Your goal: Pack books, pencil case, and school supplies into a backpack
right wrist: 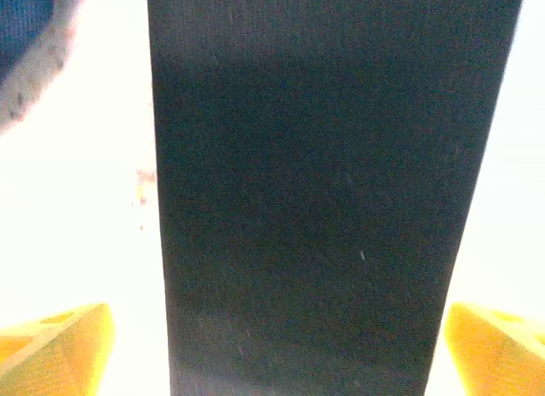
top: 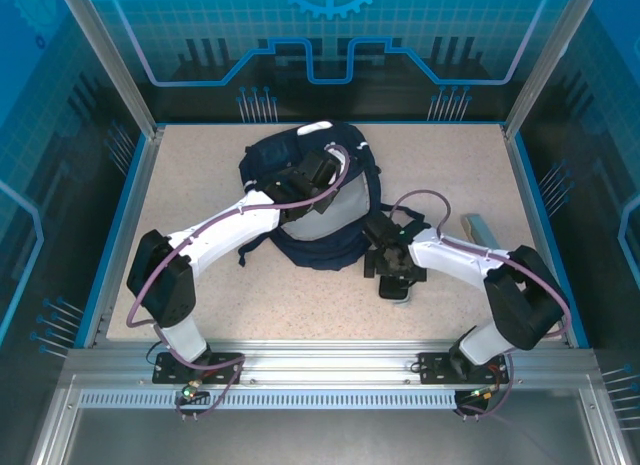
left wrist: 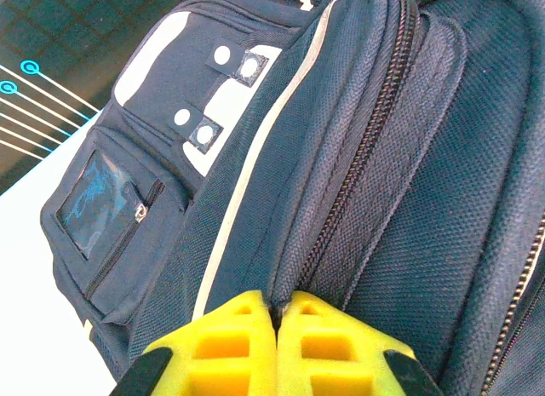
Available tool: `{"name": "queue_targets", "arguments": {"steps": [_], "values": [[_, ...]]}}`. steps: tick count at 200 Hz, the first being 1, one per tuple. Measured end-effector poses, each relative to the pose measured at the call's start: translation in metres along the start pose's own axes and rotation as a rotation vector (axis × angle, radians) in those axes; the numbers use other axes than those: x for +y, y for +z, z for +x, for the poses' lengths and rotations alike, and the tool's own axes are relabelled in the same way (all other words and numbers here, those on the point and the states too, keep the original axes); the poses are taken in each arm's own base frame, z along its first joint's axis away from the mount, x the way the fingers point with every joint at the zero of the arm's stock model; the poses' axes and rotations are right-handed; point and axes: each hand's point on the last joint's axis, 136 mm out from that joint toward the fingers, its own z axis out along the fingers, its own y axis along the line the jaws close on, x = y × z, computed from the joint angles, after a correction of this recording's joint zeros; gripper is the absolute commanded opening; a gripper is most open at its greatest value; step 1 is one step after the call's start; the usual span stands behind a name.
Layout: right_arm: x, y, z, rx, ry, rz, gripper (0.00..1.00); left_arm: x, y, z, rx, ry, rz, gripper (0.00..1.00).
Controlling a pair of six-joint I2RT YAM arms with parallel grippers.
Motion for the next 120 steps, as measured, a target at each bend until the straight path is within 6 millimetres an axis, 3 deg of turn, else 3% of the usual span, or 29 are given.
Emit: {"name": "queue_targets", "arguments": {"steps": [52, 86, 120], "values": [[-0.010, 0.012, 0.031, 0.060, 0.007, 0.063, 0.93, -0.001, 0.001, 0.002, 0.005, -0.016, 0.001, 0.00], [-0.009, 0.013, 0.031, 0.053, 0.027, 0.069, 0.71, 0.000, 0.001, 0.003, 0.007, -0.021, 0.000, 0.00], [-0.003, 0.001, 0.021, 0.017, 0.050, -0.026, 0.56, 0.000, 0.002, 0.004, 0.009, -0.024, 0.003, 0.00]]}}
